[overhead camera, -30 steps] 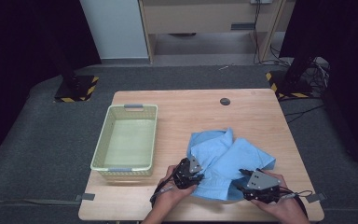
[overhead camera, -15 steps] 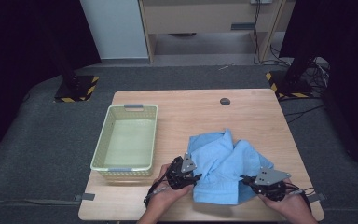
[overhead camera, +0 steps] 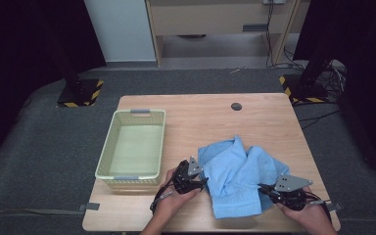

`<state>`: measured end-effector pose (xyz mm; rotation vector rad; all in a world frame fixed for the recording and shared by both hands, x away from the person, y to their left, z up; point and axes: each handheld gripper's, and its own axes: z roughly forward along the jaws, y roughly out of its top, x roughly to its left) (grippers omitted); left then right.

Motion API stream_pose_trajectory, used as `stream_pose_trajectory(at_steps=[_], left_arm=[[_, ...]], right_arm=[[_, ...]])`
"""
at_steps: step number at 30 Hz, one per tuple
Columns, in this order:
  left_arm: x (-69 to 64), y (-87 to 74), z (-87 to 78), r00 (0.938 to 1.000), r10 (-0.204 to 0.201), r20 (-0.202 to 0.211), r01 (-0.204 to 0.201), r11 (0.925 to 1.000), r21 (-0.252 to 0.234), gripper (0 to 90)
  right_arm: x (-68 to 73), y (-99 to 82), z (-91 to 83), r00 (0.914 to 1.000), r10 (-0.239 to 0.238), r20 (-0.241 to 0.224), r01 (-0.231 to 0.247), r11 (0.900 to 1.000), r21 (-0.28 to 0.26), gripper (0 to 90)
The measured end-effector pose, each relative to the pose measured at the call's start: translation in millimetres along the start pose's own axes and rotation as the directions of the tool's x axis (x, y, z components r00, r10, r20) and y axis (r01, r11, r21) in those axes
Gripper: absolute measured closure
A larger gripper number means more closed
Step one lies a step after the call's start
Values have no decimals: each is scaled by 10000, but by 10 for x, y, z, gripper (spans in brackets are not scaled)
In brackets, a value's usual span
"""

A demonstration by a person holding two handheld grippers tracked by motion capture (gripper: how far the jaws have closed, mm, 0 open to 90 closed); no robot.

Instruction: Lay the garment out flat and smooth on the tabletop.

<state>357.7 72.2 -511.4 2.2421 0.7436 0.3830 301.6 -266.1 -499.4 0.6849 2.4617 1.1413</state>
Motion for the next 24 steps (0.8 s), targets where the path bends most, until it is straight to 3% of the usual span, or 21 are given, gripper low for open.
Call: stream_pose_trajectory(at_steps=[5, 12, 20, 24], left_arm=[[63, 28, 87, 9988, -481, 64, 482, 9986, -219, 507], [51, 73, 211, 9997, -168, 166, 168, 9999, -16, 531], [66, 109, 327, 9981, -423, 437, 413, 9988, 245, 552], [49, 134, 341, 9965, -332, 768, 309, 9990, 309, 648]], right_arm=[[65, -13, 42, 9996, -174, 218, 170, 9997, 195, 873], [98, -27, -13, 9990, -127, 430, 126, 9999, 24, 890], [138, -70, -54, 9990, -55, 435, 53, 10000, 56, 890], [147, -83, -71, 9989, 35, 462, -38, 10000, 70, 890]])
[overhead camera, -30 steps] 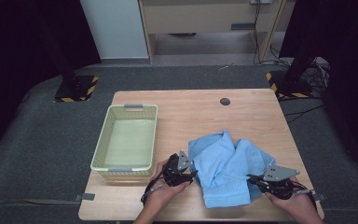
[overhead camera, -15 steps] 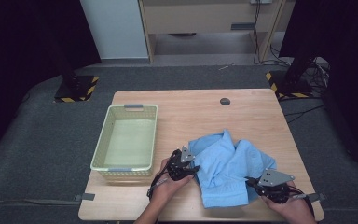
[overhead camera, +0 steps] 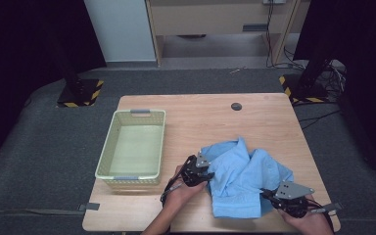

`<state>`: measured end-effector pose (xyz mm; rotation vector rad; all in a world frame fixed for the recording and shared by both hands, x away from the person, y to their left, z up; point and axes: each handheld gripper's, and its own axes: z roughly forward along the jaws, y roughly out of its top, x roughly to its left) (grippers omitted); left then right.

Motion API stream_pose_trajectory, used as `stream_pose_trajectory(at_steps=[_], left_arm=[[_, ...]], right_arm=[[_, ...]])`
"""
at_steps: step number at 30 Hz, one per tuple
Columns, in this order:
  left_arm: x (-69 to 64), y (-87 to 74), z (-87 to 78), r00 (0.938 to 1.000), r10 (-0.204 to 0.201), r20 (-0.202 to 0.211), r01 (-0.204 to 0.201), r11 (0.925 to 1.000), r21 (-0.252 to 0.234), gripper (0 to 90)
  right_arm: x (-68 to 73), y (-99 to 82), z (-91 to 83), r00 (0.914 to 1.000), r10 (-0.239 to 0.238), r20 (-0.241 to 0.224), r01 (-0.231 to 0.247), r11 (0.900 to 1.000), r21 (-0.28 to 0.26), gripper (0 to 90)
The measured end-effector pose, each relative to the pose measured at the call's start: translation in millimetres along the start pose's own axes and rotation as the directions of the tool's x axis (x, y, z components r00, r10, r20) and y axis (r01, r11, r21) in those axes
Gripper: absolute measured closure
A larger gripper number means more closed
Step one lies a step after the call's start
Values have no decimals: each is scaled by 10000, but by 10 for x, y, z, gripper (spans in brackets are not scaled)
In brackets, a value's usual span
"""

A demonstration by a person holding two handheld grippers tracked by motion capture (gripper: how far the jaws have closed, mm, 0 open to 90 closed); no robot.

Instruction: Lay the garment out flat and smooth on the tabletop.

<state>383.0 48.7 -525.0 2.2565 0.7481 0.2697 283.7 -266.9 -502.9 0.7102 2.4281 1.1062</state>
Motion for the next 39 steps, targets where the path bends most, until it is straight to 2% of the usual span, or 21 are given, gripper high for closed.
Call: stream_pose_trajectory(at_steps=[2, 3, 5, 8, 11, 14, 16, 20, 26, 29, 33, 36, 39], left_arm=[[-1, 9, 1, 10000, -49, 72, 49, 10000, 39, 702], [-4, 23, 6, 9997, -54, 249, 51, 9999, 116, 738], [-8, 27, 8, 9995, -128, 299, 125, 9998, 129, 769], [-48, 30, 24, 9992, -319, 237, 318, 9995, 47, 888], [-85, 47, 22, 9999, -102, 40, 101, 9999, 129, 896], [-82, 51, -25, 9999, -107, -19, 107, 9999, 89, 899], [-73, 64, -91, 9998, -167, -65, 166, 9998, -110, 900], [-48, 88, -271, 9993, -180, -321, 164, 9985, -514, 900], [-6, 29, -429, 9982, -342, -488, 310, 9975, -643, 900], [-16, 6, -482, 9978, -266, -614, 231, 9981, -564, 900], [-35, -60, -477, 9968, -76, -797, 66, 9999, -129, 900], [-23, -115, -449, 9952, -133, -971, 142, 9999, 83, 900], [-29, -151, -464, 9941, -188, -1071, 190, 9998, 5, 899]], right_arm=[[1, -4, 1, 10000, 17, -4, -17, 10000, 5, 890], [2, -9, 5, 10000, 48, -27, -48, 10000, -2, 891], [3, -9, 5, 10000, 58, -34, -58, 10000, -8, 891], [9, -3, 2, 10000, 37, -25, -37, 10000, -23, 893], [8, 10, -10, 10000, 61, -28, -61, 9999, -106, 894], [0, 33, -42, 10000, 72, 26, -72, 9997, -215, 895], [-12, 58, -79, 9999, 71, 91, -67, 9992, -395, 896], [-59, 96, -187, 9993, 324, 163, -308, 9957, -878, 897], [-175, 96, -270, 9965, 807, 216, -772, 9884, -1310, 897], [-221, 107, -253, 9948, 980, 293, -934, 9873, -1287, 896], [-287, 102, -192, 9892, 1409, 394, -1362, 9853, -1028, 897], [-359, 87, -143, 9817, 1803, 619, -1759, 9819, -708, 897], [-414, 68, -69, 9733, 2178, 730, -2157, 9758, -350, 897]])
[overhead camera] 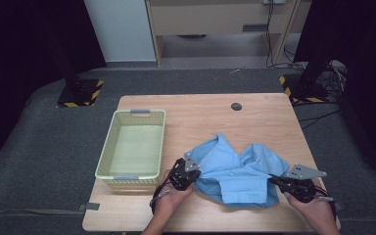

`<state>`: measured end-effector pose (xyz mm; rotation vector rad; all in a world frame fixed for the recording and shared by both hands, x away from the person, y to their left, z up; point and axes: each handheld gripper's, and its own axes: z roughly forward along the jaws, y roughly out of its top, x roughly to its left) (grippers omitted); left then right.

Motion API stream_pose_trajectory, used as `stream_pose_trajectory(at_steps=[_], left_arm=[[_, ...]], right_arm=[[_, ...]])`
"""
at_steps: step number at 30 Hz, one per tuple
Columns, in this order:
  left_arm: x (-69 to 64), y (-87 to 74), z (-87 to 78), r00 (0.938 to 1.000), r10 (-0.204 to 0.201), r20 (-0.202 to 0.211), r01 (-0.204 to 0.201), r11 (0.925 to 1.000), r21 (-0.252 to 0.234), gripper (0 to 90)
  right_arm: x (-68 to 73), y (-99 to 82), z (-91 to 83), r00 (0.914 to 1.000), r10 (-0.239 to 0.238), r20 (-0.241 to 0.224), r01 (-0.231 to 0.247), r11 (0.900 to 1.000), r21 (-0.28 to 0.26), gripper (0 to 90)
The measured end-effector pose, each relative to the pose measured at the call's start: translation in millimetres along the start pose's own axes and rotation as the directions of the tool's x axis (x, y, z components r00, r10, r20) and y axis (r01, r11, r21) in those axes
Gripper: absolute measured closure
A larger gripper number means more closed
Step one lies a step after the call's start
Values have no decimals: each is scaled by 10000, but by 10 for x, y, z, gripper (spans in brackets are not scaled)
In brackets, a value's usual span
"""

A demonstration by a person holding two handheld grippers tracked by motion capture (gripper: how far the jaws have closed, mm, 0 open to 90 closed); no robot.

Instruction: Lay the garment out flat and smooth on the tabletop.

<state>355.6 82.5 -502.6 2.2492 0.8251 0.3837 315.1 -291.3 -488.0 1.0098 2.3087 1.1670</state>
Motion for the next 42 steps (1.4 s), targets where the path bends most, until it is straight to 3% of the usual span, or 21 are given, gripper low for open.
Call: stream_pose_trajectory(at_steps=[3, 6, 9, 13, 18, 20, 22, 24, 26, 28, 32, 36, 42], left_arm=[[-38, -22, -42, 9993, 339, -182, -342, 9993, -161, 836], [-80, -39, -99, 9970, 635, -448, -654, 9970, -407, 657], [-127, -40, -136, 9949, 961, -310, -979, 9931, -641, 579], [-219, -29, -131, 9877, 1564, 65, -1552, 9839, -881, 522], [-341, -28, -51, 9724, 2255, 595, -2219, 9731, -612, 479], [-363, -34, -15, 9679, 2407, 726, -2379, 9702, -456, 485], [-364, -32, 20, 9649, 2585, 469, -2564, 9655, -457, 521], [-339, -31, 72, 9681, 2489, 286, -2475, 9678, -460, 590], [-329, -20, 99, 9652, 2591, 366, -2578, 9655, -359, 728], [-340, -9, 108, 9616, 2728, 291, -2719, 9618, -317, 788], [-360, 19, 76, 9661, 2579, 132, -2570, 9651, -505, 871], [-359, 60, -22, 9755, 2191, 193, -2170, 9730, -786, 888], [-351, 82, -141, 9814, 1883, 376, -1841, 9784, -939, 892]], right_arm=[[-5, -3, 75, 10000, 23, -84, -21, 9997, 248, 897], [-15, 6, 94, 9998, 49, -209, -45, 9998, 194, 896], [-29, 7, 102, 9997, 50, -244, -45, 9998, 205, 896], [-41, -5, 96, 9996, 81, -287, -75, 9997, 217, 895], [-57, -18, 95, 9996, 150, -232, -145, 9996, 235, 894], [-52, -17, 95, 9996, 148, -256, -142, 9996, 224, 894], [-38, -13, 101, 9995, 124, -305, -118, 9997, 202, 894], [-23, -9, 112, 9993, 66, -357, -59, 9998, 211, 894], [-6, -6, 124, 9992, 32, -392, -22, 9997, 263, 894], [7, -4, 132, 9992, 24, -399, -11, 9995, 325, 894], [14, 2, 124, 9991, -18, -432, 32, 9995, 324, 895], [28, 16, 93, 9989, -119, -464, 133, 9994, 310, 895], [82, 71, 36, 9981, -215, -583, 222, 9997, 99, 895]])
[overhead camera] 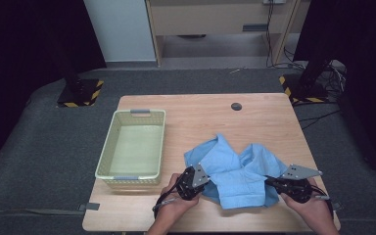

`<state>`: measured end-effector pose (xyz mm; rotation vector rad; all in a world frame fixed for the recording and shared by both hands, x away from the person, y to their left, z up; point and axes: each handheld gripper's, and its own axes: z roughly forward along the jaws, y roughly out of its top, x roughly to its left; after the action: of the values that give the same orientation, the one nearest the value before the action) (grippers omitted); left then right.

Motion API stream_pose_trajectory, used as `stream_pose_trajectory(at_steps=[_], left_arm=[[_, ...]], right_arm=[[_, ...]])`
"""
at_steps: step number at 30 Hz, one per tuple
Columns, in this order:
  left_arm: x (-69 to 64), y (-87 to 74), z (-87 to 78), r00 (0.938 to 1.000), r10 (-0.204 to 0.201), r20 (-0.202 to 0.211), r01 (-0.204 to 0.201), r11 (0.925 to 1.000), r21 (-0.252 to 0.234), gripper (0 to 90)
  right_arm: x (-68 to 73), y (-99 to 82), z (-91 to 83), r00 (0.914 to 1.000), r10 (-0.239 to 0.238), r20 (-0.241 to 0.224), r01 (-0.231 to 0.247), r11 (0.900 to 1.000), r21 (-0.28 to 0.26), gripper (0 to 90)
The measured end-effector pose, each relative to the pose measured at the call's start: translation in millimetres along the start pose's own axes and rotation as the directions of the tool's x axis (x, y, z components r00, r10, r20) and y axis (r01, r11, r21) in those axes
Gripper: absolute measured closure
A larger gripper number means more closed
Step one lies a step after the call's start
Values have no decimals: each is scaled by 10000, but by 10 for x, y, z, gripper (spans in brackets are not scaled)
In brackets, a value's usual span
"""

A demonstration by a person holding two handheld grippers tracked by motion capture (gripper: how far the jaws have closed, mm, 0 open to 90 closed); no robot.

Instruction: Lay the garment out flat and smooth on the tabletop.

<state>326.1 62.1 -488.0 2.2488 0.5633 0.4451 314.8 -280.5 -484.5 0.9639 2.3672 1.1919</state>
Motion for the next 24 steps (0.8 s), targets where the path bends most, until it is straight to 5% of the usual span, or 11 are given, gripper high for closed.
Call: stream_pose_trajectory(at_steps=[8, 14, 20, 24], left_arm=[[11, 84, -203, 9990, -413, 150, 420, 9976, -549, 892], [41, 213, -442, 9970, -751, 211, 771, 9894, -1233, 892], [110, 346, -569, 9944, -1037, 189, 1053, 9838, -1450, 891], [246, 543, -542, 9927, -1188, 218, 1206, 9846, -1263, 890]], right_arm=[[47, 97, -103, 9996, -257, -143, 254, 9995, -188, 895], [110, 277, -280, 9954, -647, -704, 613, 9969, -494, 894], [152, 460, -430, 9885, -1201, -923, 1157, 9919, -516, 895], [62, 586, -447, 9861, -1390, -907, 1358, 9899, -411, 894]])
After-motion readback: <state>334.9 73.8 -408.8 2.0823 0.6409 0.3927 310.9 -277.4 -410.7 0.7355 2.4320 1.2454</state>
